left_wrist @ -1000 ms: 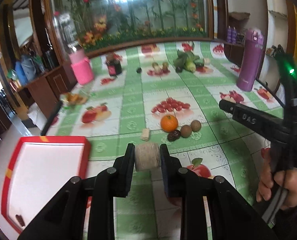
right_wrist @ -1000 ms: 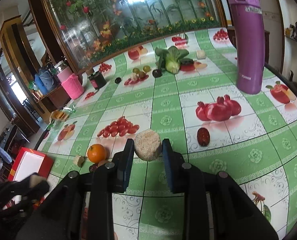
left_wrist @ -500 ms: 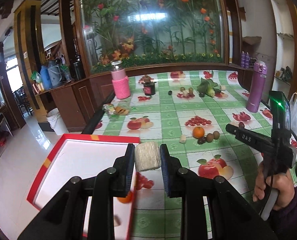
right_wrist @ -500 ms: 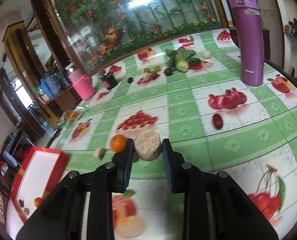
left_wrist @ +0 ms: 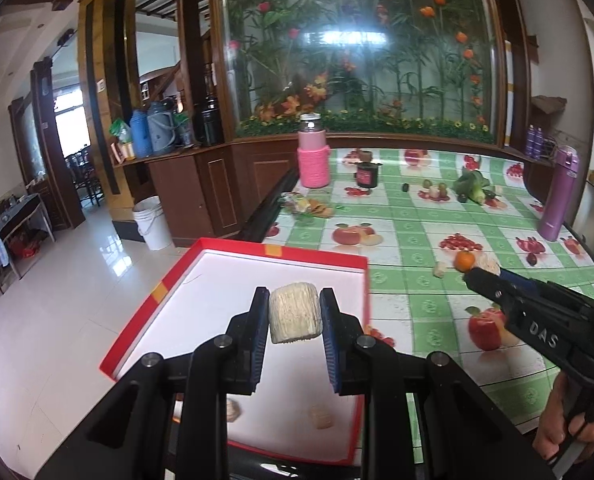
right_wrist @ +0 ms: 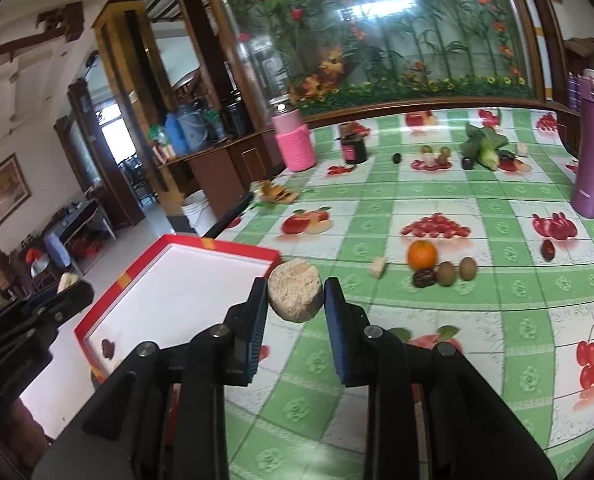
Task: Organize fruits
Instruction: 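Set the cylindrical cake upright in the tray while the right gripper releases the round cake there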
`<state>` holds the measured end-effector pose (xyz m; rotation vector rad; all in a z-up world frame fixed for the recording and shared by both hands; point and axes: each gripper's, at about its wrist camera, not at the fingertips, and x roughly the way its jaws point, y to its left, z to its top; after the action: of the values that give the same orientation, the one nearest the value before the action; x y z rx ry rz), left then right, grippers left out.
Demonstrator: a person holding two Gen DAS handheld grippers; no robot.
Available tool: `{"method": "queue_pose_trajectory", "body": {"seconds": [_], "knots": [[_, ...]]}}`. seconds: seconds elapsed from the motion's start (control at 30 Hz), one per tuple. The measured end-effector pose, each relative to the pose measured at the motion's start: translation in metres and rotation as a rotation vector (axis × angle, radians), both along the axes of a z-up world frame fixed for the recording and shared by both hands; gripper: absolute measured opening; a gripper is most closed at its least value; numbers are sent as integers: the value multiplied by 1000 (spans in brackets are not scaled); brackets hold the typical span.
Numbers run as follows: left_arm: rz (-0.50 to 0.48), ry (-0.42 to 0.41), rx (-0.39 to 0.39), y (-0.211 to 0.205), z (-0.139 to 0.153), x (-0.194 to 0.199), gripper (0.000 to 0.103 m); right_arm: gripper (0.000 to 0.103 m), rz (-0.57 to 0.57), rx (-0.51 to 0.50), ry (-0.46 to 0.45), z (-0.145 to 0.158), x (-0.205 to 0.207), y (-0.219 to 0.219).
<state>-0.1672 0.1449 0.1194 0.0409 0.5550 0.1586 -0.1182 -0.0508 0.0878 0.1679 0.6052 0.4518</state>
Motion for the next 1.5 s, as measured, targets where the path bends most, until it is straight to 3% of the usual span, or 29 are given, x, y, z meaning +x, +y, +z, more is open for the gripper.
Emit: {"method": "queue_pose_trajectory", "body": {"seconds": [0.57,1.5], "knots": [[96,-3,-12,48,-13,-10,24,31,187,-90,21,-16,-26,78],[149,93,-55,82,-51,7,24,31,281,-184,108,-54,-26,132]]}}
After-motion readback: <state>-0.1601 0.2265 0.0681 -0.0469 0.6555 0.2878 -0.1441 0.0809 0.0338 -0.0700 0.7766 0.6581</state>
